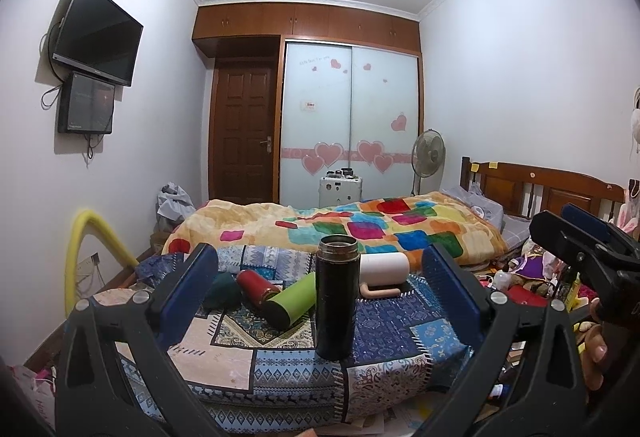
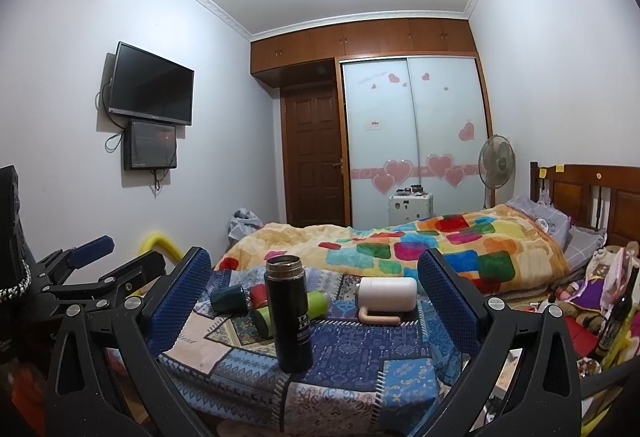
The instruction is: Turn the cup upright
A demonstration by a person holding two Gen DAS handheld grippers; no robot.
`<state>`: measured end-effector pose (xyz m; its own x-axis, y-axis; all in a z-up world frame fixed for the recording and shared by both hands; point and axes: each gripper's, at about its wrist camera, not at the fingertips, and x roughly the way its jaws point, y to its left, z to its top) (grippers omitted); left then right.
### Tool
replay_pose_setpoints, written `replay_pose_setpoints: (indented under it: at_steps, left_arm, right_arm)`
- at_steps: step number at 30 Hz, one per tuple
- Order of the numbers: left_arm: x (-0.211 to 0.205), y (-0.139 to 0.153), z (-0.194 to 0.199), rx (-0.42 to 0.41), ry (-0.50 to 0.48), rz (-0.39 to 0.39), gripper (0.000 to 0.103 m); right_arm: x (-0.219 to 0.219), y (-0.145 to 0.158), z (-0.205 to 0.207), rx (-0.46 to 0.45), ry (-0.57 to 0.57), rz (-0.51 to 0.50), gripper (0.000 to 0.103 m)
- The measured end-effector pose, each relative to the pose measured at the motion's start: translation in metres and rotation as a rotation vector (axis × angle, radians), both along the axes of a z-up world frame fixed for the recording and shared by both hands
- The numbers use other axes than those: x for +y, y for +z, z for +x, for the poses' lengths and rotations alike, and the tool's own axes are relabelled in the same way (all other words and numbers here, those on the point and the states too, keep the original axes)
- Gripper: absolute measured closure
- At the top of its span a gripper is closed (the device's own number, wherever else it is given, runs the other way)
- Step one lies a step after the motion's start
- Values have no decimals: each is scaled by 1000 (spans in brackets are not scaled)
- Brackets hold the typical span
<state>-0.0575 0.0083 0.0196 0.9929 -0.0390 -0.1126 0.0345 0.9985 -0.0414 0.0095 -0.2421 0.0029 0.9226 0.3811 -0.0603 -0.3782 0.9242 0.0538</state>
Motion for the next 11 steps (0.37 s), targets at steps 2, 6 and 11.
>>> replay_pose_setpoints:
  at_steps: [2,6,11]
  left_arm:
    - [1,0,1,5,-2,-1,0]
    - [2,0,5,13,-2,-2,0]
    - [1,-1,6,16,0,0,0]
  right_arm:
    - [0,0,1,0,1,1,0]
    - [0,0,3,3,4,1,0]
    - [2,-1,5,6,6,-3,0]
